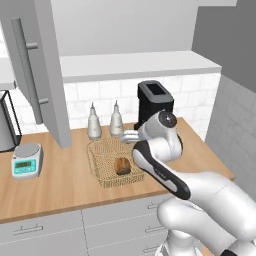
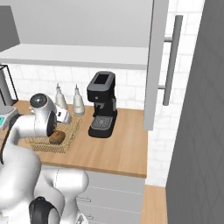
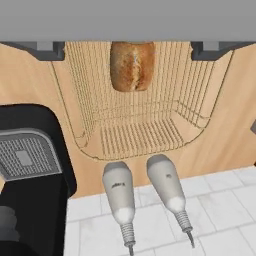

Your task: Open the cabinet, pick up the bread from the cabinet and place it in the basket. Then move the basket to the dining counter.

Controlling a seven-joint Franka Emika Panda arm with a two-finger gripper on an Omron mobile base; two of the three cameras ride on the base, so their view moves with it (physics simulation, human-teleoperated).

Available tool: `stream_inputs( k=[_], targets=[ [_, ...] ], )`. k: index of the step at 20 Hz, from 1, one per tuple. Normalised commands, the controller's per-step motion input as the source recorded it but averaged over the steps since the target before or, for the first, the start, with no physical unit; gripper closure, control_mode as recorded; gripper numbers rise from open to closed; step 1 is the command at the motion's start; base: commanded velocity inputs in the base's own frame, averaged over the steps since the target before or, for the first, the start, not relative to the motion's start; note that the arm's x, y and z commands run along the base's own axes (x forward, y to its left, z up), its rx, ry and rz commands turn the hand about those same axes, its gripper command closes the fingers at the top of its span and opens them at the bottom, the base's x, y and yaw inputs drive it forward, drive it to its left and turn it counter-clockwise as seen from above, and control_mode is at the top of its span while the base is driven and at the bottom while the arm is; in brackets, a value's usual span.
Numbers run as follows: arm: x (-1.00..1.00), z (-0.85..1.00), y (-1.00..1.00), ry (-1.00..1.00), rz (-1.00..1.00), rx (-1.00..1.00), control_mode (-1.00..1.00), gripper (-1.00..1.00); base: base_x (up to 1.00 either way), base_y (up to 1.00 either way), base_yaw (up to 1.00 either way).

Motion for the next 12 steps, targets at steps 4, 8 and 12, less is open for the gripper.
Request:
stream_inputs(
  k=[4, 8, 12],
  targets=[
    [-0.18, 0.0, -0.63, 0.01, 0.0, 0.14, -1.0, -1.0, 0.0, 0.0, 0.0],
    [-0.04, 0.0, -0.59, 0.0, 0.0, 0.16, -1.0, -1.0, 0.0, 0.0, 0.0],
    [0.0, -0.01, -0.27, 0.11, 0.05, 0.15, -1.0, -1.0, 0.0, 0.0, 0.0]
  ],
)
